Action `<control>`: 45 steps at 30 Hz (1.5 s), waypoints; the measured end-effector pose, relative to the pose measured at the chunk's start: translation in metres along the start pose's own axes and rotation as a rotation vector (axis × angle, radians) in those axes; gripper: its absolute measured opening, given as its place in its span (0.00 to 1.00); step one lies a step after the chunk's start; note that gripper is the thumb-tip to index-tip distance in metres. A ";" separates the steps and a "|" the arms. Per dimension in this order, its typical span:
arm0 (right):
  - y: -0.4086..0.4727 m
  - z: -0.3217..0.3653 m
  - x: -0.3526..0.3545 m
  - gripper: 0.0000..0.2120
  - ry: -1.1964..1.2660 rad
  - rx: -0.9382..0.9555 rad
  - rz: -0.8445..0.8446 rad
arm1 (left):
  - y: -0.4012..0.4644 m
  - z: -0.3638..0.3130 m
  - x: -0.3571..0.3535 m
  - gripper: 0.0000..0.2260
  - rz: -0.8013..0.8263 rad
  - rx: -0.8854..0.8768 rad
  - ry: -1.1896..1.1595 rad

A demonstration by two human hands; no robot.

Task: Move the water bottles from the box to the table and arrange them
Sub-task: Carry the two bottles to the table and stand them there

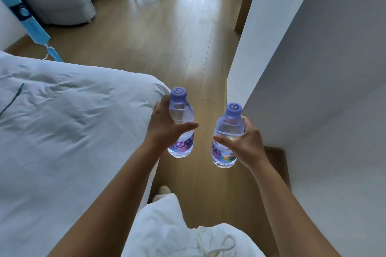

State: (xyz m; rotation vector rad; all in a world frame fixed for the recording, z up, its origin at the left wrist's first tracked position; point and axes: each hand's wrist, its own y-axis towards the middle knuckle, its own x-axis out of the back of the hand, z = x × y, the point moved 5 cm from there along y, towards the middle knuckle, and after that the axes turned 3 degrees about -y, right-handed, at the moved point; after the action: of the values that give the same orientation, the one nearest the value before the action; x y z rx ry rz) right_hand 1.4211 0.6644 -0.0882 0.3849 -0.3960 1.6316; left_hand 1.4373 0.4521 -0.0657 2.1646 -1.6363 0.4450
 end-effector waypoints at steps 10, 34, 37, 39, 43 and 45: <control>0.239 0.026 -0.034 0.27 -0.020 0.003 -0.109 | 0.257 0.011 -0.011 0.34 0.080 -0.050 -0.056; 0.785 0.028 0.000 0.27 -0.054 -0.035 -0.196 | 0.794 -0.007 -0.135 0.28 0.144 -0.040 -0.103; 0.856 0.030 0.016 0.26 -0.054 -0.028 -0.206 | 0.857 -0.013 -0.151 0.28 0.134 -0.041 -0.106; 0.892 0.031 0.022 0.26 -0.054 -0.029 -0.208 | 0.892 -0.015 -0.161 0.29 0.130 -0.040 -0.102; 0.965 0.026 0.027 0.27 -0.067 -0.039 -0.222 | 0.971 -0.011 -0.188 0.28 0.150 -0.033 -0.122; 0.999 0.022 0.028 0.27 -0.096 -0.040 -0.246 | 1.009 -0.007 -0.203 0.28 0.167 -0.039 -0.129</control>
State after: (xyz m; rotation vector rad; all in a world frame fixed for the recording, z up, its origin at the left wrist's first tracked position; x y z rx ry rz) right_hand 0.4245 0.5881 -0.0856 0.4643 -0.4357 1.3671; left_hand 0.4104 0.3810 -0.0387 2.0752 -1.8889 0.3227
